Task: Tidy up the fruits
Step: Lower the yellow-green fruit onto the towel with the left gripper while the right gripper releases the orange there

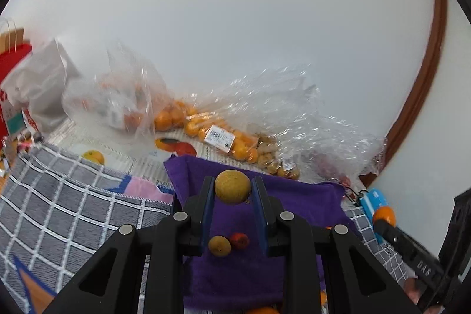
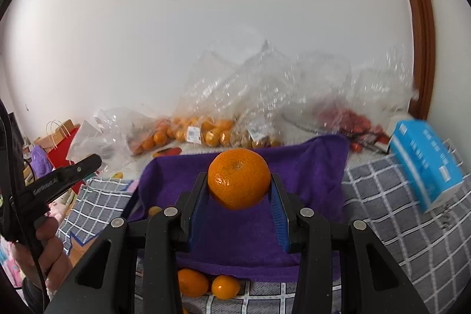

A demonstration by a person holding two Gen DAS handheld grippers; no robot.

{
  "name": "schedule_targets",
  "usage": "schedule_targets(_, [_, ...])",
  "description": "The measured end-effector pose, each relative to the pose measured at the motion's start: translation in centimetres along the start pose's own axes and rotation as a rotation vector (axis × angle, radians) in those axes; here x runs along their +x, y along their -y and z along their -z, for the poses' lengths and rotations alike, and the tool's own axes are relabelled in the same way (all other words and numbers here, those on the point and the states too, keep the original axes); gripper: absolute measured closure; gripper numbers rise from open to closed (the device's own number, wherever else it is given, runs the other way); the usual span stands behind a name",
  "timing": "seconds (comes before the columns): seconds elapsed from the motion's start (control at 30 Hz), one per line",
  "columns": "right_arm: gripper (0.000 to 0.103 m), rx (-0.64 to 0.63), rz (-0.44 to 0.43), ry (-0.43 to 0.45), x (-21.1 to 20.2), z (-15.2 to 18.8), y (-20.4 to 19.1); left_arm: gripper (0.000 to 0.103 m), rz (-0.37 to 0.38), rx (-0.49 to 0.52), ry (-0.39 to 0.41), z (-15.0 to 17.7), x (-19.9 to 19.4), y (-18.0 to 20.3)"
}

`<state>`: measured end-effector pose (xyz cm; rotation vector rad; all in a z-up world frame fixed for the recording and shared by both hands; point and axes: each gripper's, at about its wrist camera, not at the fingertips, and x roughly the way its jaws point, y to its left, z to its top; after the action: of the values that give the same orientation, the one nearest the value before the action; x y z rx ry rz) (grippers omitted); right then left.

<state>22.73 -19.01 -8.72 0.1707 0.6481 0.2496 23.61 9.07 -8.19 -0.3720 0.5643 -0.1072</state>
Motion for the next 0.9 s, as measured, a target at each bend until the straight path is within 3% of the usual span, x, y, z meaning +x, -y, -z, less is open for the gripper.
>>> schedule_targets(0.13, [0.063,-0.005,0.016,-0.030,1.1,0.4,0.8,0.079,-0.015,-0.019,-0.059,1.5,2.4,-1.4])
schedule_targets(0.4, [0.063,0.004,-0.004,-0.084,2.9,1.5,1.3,0.079,0.019,-0.010,-0.058,2.5,4.2,-1.8])
schedule_targets(0.73, [0.063,0.019,-0.027,-0.197,6.0,3.0,1.7,0.079,0.012,-0.006,-0.126,3.5,6.1,-1.7])
schedule_targets(0.9, [0.063,-0.006,0.015,-0.231,7.1,3.8,1.7,0.079,0.014,-0.035,-0.144,3.7,6.8,-2.3])
